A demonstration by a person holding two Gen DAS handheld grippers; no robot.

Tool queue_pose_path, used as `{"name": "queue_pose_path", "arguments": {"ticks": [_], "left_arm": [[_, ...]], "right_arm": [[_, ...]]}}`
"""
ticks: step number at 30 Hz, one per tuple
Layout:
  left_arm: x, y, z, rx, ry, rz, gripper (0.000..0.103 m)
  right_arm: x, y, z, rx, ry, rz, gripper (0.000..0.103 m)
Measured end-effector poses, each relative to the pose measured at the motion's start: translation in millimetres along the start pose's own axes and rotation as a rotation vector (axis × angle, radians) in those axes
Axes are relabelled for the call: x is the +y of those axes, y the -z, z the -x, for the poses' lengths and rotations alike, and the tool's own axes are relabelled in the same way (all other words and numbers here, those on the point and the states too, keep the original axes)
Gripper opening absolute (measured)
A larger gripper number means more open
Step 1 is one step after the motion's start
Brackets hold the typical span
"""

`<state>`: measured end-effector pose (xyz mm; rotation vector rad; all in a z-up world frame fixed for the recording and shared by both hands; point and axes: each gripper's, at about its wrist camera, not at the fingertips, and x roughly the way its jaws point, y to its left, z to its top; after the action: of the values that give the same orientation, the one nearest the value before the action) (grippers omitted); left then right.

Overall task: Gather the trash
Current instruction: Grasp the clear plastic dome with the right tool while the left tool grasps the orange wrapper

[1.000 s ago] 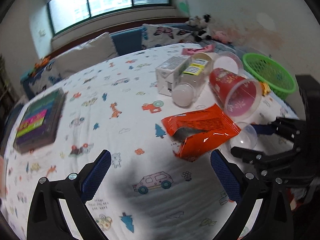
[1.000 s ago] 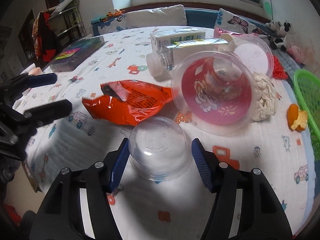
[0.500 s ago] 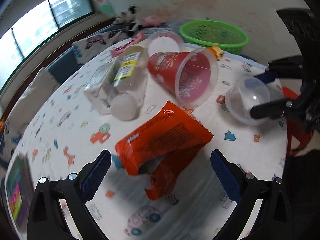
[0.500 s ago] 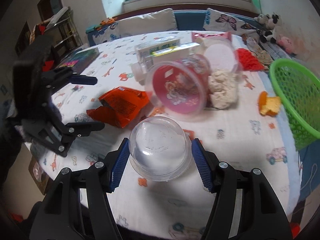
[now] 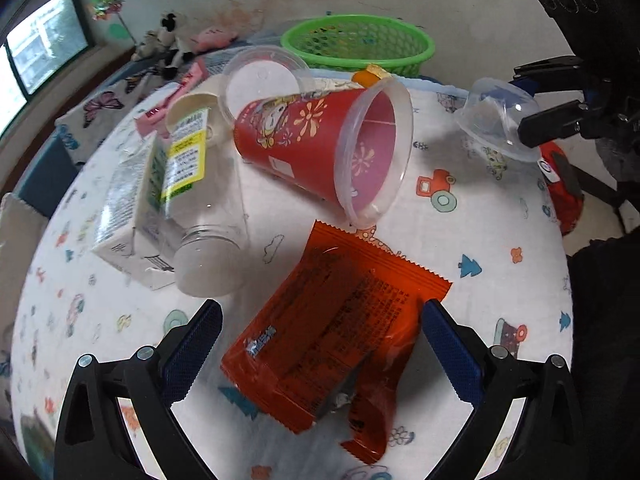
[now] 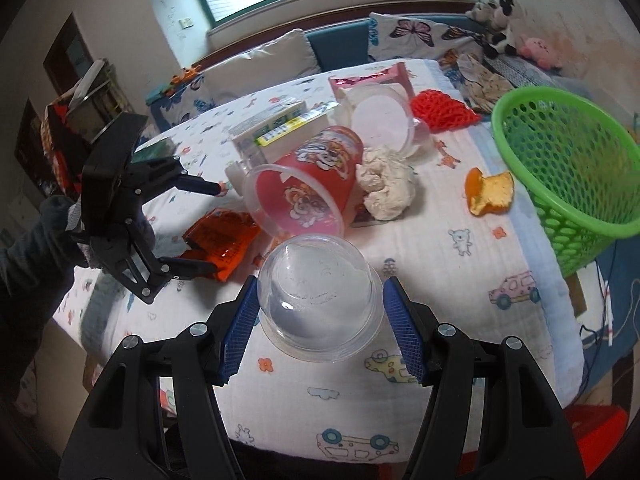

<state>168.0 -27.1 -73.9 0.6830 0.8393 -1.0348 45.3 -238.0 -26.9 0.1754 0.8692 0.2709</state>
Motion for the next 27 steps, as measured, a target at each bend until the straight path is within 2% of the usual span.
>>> {"name": "queue_pose_path", "arguments": {"ticks": [10,16,21,24,27], "left_arm": [[11,4,-15,0.018,0.18,0.028,0.097],[-3,10,-13,0.029,0.202,0.031,0.097],[-12,9,-18,0.037,0.135,0.036,0.096],[-8,3,-19,0.034,0.163,0.092,0.096],[-12,-1,-25,0.053,0.135,0.051,0.096]], "right_arm": [[-9,-6,-5,0.016,0.024,-0.034,0.064],[-12,-9,-7,0.018,0.018,-0.039,0.064],[-14,-8,-6,0.013,0.02,-0.043,0.064],[-16,-7,-4,0.01,0.019,-0.045,0.064],[-17,-7,-2,0.009,0.019,-0.048,0.064]]}}
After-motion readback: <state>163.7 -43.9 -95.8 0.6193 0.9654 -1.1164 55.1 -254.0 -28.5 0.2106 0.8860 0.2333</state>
